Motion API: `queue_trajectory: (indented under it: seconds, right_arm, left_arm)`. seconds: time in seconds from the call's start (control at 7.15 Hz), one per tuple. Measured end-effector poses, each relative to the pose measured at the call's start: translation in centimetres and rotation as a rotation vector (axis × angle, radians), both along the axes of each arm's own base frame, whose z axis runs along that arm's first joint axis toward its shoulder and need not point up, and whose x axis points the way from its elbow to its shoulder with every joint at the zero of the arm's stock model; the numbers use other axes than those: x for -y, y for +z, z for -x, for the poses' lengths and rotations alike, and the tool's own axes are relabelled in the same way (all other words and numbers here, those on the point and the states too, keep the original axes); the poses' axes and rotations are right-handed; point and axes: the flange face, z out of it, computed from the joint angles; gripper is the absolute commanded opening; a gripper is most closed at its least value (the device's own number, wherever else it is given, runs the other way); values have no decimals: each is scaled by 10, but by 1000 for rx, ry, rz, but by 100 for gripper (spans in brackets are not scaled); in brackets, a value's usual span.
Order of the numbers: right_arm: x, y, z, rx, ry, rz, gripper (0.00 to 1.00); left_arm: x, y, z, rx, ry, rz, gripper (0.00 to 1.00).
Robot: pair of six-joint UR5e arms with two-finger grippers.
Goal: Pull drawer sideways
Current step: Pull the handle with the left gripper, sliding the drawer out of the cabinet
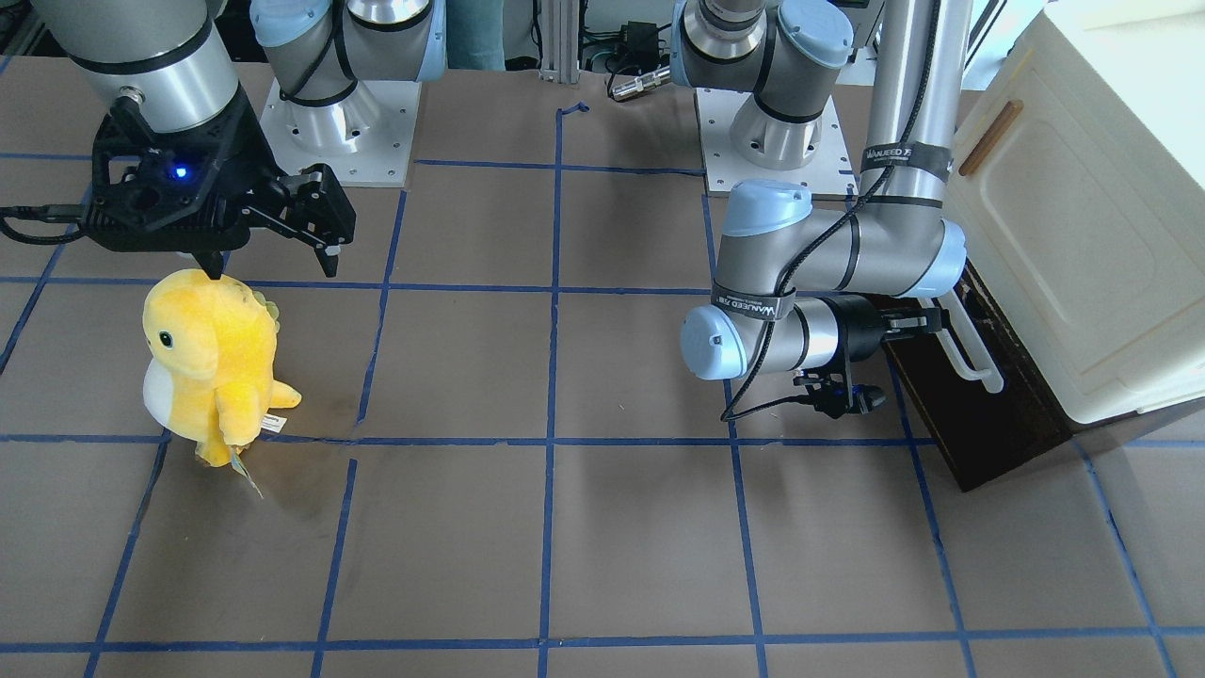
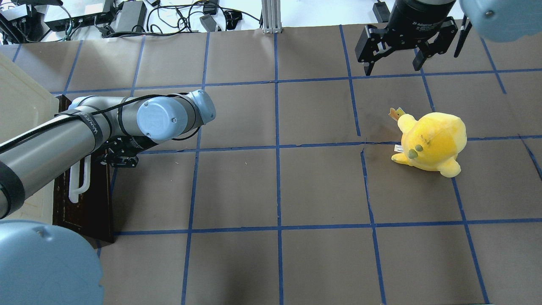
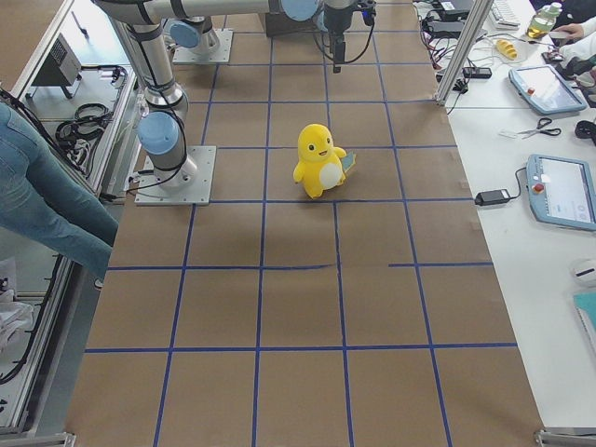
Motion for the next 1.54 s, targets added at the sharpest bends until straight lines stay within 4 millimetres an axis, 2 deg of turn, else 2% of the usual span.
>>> queue_trajectory:
  seconds: [0.42,1.54]
  right_arm:
    - [0,0,0,0,0,0,100]
    - [0,0,0,0,0,0,100]
  left_arm:
    - [-1,-1,4,1,-9,-3,16]
    - [-1,2,33,-9,-58,0,16]
